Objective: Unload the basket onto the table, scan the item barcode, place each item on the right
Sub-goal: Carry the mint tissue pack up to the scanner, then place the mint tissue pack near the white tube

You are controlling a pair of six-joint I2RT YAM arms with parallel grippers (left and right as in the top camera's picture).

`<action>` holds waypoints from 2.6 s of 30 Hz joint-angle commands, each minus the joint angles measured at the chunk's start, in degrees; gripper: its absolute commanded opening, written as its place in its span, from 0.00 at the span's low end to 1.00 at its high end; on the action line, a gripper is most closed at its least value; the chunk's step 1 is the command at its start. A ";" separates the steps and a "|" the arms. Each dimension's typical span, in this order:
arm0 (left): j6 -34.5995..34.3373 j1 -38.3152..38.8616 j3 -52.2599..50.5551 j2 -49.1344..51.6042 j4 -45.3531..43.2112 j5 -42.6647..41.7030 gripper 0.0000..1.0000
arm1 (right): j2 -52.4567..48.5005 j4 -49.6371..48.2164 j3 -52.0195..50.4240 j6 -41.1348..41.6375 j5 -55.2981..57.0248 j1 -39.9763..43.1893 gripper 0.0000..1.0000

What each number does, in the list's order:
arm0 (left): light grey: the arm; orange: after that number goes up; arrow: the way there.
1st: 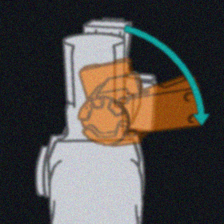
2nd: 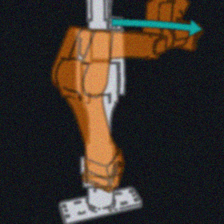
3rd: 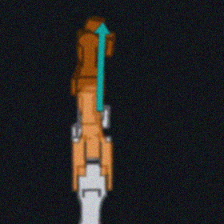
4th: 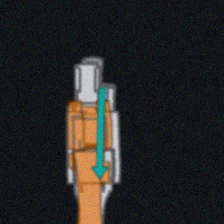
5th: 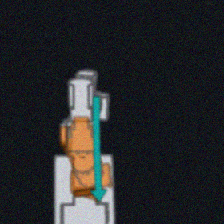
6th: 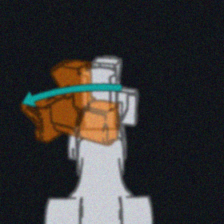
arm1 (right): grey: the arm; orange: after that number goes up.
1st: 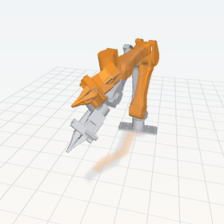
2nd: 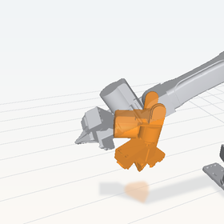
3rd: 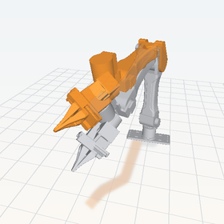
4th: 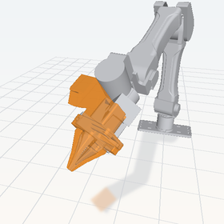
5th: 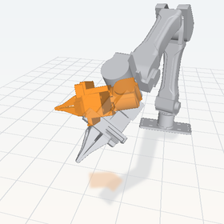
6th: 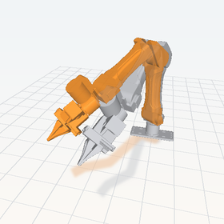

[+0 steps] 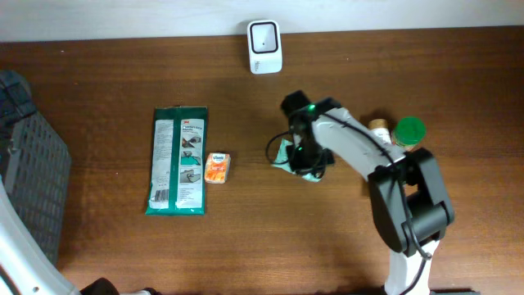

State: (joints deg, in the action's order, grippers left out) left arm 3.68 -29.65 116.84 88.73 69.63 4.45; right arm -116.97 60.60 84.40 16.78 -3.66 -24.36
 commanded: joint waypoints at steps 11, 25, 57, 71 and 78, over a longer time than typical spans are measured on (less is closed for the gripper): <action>0.72 -0.13 0.09 -0.13 -0.09 -0.17 0.99 | -0.52 -1.36 3.34 -15.87 -24.44 20.83 0.50; 0.72 -0.13 0.09 -0.13 -0.09 -0.20 0.99 | -8.28 -15.52 -6.36 -10.32 -34.75 18.25 0.27; 0.72 -0.13 0.09 -0.13 -0.09 -0.17 0.99 | -22.47 -44.81 51.23 -59.63 39.30 -3.02 0.04; 0.72 -0.13 0.09 -0.13 -0.09 -0.17 0.99 | -26.58 -50.01 51.15 -62.75 36.41 -3.72 0.04; 0.72 -0.13 0.09 -0.13 -0.09 -0.17 0.99 | -6.51 -19.50 51.17 -22.67 15.54 -1.09 0.04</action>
State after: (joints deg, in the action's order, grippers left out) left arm 3.68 -29.65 116.79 88.73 69.47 4.45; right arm -137.29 32.82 134.34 -25.96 23.16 -27.29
